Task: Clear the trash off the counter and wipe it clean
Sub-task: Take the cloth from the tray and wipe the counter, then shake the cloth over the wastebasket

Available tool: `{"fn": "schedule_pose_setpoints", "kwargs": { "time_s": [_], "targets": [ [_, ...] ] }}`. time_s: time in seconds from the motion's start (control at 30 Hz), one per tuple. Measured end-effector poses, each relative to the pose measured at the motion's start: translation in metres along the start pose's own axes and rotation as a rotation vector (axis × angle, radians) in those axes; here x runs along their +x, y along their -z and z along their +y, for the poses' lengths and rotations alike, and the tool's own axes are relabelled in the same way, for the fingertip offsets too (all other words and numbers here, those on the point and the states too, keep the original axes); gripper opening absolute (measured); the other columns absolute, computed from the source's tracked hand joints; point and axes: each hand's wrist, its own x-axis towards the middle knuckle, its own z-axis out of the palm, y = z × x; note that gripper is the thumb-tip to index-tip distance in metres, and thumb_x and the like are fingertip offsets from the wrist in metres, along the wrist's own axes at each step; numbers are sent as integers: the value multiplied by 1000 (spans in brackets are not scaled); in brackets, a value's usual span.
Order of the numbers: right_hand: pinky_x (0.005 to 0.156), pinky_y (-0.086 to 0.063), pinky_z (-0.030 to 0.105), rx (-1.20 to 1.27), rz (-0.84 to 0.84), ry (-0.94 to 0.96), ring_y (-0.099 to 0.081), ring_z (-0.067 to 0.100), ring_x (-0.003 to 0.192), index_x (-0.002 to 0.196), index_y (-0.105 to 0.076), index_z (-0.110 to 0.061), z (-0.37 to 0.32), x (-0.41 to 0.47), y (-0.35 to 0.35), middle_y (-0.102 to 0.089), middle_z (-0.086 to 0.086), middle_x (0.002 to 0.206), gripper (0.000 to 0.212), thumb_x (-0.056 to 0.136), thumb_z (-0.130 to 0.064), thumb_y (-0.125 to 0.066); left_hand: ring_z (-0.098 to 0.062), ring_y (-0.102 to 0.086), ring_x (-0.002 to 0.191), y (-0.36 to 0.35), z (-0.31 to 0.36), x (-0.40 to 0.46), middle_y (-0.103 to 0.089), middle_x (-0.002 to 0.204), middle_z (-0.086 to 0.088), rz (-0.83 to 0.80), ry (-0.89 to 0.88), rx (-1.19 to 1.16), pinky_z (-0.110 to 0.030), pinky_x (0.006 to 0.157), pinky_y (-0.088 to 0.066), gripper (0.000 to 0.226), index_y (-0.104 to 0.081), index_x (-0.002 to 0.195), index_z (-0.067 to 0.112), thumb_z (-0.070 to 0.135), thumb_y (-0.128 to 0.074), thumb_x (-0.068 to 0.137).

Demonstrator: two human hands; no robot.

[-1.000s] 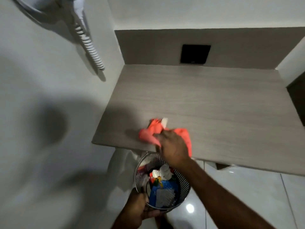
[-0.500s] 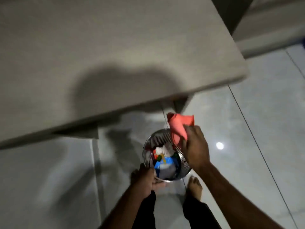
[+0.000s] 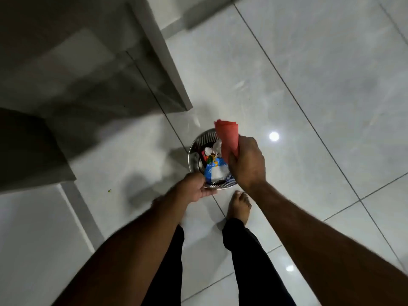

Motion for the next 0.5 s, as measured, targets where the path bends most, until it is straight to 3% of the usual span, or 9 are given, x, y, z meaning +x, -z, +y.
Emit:
{"fn": "schedule_pose_setpoints", "kwargs": {
  "time_s": [0.07, 0.13, 0.17, 0.23, 0.3, 0.37, 0.43, 0.5],
  "targets": [
    [71, -49, 42, -7, -1, 26, -58, 36, 91, 103, -59, -5, -7, -6, 13, -58, 15, 102, 24, 90, -24, -63, -23, -69, 80, -9, 16, -32, -71, 89, -6, 1, -2, 99, -46, 94, -56, 33, -61, 123, 11, 20, -40, 101],
    [65, -50, 42, -26, 25, 87, -58, 37, 87, 96, -60, -3, -25, -15, 39, -58, 17, 98, 20, 85, -18, -67, -20, -72, 78, -16, 47, -79, -73, 77, -2, 0, -51, 118, -40, 84, -59, 42, -64, 100, 19, 52, -39, 98],
    [61, -49, 41, -36, 65, 136, -59, 38, 83, 92, -61, -3, -37, -20, 56, -60, 17, 95, 18, 80, -14, -67, -21, -72, 83, -19, 66, -105, -74, 82, -2, -30, -105, 95, -40, 86, -56, 54, -65, 95, 20, 66, -36, 92],
    [55, -48, 39, -70, 176, 252, -59, 36, 72, 83, -62, -6, -65, -34, 91, -62, 17, 86, 15, 70, -15, -61, -27, -70, 99, -25, 101, -163, -77, 102, -6, -132, -216, 17, -46, 97, -52, 73, -70, 105, 20, 81, -38, 81],
    [56, -46, 39, -95, 256, 379, -57, 33, 65, 78, -63, -10, -97, -49, 132, -62, 13, 79, 11, 68, -13, -63, -27, -73, 96, -37, 130, -233, -78, 106, -9, -152, -336, 38, -45, 89, -58, 63, -72, 113, 16, 68, -57, 82],
    [59, -45, 38, -69, 278, 430, -58, 31, 65, 81, -67, -12, -130, -62, 172, -63, 10, 79, 16, 67, -7, -73, -25, -73, 79, -50, 150, -299, -77, 99, -14, -27, -527, 194, -38, 76, -60, 31, -73, 106, 4, 27, -74, 85],
    [64, -47, 36, -20, 303, 455, -63, 30, 73, 95, -73, -10, -157, -74, 210, -67, 10, 88, 25, 71, -6, -74, -25, -66, 72, -58, 163, -357, -70, 92, -20, 42, -694, 310, -34, 73, -56, 15, -71, 96, 0, -5, -70, 82],
    [78, -51, 36, 50, 343, 494, -65, 31, 93, 116, -69, -8, -173, -87, 245, -67, 12, 109, 38, 81, -22, -71, -24, -60, 69, -61, 180, -413, -66, 87, -21, 25, -799, 373, -32, 68, -51, 19, -68, 92, 0, -15, -62, 82]
  ]
}}
